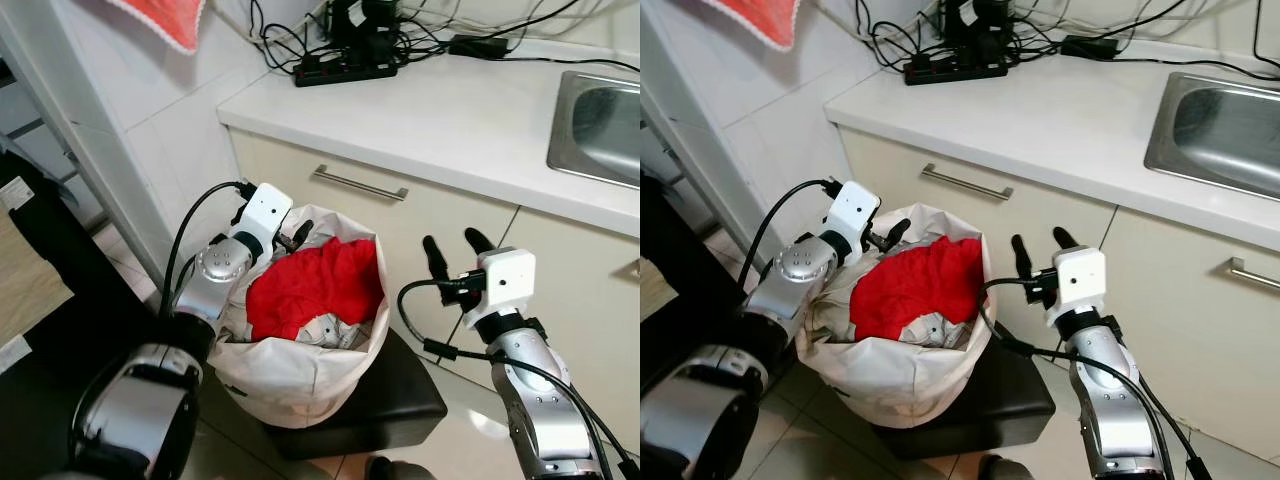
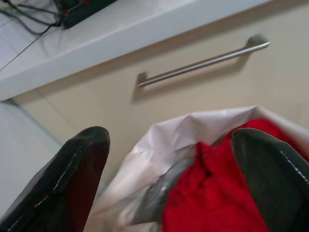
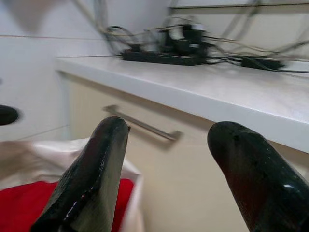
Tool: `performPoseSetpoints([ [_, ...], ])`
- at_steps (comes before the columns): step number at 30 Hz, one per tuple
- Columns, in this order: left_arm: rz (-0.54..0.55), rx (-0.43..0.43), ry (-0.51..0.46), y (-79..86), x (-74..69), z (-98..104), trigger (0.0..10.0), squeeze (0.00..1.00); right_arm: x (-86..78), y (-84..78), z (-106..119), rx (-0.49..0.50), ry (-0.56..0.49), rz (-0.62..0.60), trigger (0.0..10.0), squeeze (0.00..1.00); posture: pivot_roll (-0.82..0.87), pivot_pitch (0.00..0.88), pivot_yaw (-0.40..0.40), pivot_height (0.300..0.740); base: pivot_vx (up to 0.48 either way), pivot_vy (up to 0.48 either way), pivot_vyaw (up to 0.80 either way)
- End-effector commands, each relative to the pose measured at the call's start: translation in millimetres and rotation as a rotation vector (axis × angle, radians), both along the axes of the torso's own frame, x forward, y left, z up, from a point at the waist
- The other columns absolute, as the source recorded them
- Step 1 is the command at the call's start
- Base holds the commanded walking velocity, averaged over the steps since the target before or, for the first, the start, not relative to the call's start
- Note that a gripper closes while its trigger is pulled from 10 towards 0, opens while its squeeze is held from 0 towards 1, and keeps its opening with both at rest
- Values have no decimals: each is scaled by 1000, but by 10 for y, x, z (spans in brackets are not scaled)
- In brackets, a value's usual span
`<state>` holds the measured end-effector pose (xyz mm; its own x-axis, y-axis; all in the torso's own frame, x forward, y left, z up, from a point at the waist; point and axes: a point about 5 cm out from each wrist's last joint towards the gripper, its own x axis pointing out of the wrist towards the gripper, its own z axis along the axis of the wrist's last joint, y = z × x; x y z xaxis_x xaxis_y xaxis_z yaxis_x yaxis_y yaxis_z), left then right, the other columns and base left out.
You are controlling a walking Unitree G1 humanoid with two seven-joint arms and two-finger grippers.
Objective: Clothes washing
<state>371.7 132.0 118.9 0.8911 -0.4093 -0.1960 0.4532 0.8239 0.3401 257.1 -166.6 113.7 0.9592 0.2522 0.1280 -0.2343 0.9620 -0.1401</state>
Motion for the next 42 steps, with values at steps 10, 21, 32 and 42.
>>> performPoseSetpoints([
  [10,-39,199,123,18,143,48,10000,0,-549,13,407,-23,28,208,10000,0,-449,121,137,740,0,0,0],
  [21,-18,343,213,123,151,-5,10000,51,-1129,-317,681,-200,130,126,10000,0,-594,325,183,740,0,0,0],
  [32,40,507,136,247,235,156,10000,424,-1427,72,255,-102,342,313,10000,0,-533,408,179,740,0,0,0],
  [42,74,601,173,381,211,103,10000,435,-1395,223,117,-94,334,330,10000,0,-489,433,159,740,0,0,0],
])
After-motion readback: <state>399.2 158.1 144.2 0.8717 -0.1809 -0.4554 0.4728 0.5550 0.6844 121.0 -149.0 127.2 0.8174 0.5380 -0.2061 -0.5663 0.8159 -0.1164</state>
